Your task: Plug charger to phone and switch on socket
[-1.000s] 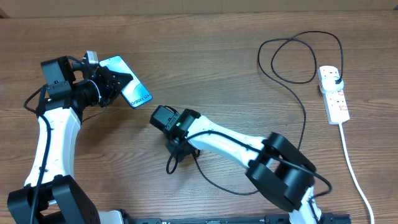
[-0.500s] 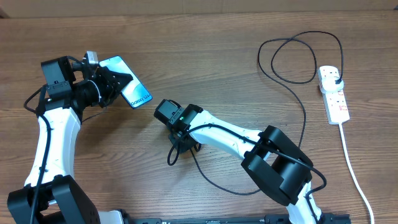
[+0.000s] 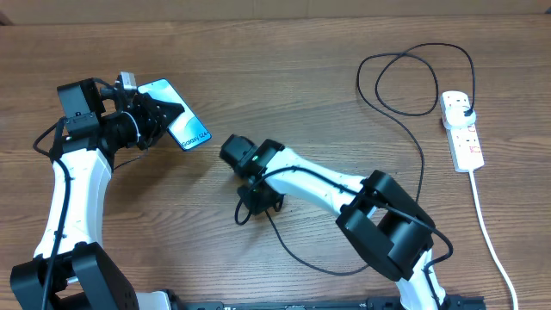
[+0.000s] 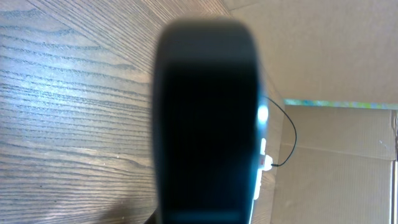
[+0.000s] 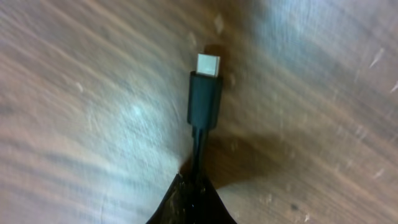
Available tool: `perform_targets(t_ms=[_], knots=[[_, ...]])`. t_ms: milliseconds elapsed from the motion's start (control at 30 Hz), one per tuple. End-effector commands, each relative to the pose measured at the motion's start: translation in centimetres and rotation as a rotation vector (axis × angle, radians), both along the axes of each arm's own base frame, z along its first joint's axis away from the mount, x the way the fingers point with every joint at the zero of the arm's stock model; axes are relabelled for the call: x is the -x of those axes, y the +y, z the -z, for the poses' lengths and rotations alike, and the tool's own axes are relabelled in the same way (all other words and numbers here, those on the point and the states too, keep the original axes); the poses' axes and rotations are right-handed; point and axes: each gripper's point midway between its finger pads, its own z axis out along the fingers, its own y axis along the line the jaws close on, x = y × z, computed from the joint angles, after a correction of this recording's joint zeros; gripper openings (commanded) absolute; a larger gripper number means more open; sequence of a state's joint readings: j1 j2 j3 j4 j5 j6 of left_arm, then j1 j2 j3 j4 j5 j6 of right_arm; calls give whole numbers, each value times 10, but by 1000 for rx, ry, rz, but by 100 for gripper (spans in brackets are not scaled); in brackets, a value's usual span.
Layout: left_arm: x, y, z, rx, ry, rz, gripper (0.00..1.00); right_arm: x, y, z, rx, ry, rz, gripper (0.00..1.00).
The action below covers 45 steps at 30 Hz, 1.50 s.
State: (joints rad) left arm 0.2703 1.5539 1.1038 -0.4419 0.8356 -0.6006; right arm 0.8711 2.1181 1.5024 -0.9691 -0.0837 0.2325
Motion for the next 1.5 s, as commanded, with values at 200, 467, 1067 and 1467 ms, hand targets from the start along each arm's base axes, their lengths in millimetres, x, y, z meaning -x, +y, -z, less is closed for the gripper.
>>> perform_targets(t_ms=[200,467,1067,1467], knots=[[3,-9,-22,40,-53,41,4,-8,15,-83,-384,108,-46,4],[5,-27,-51,147,-167,160,5,10,41,-168,-764,161,-189,4],[11,-60,-90,275,-283,324,4,8,70,-211,-998,209,-195,4],[21,-53,-102,332,-316,379,4,5,71,-219,-1039,210,-204,4]])
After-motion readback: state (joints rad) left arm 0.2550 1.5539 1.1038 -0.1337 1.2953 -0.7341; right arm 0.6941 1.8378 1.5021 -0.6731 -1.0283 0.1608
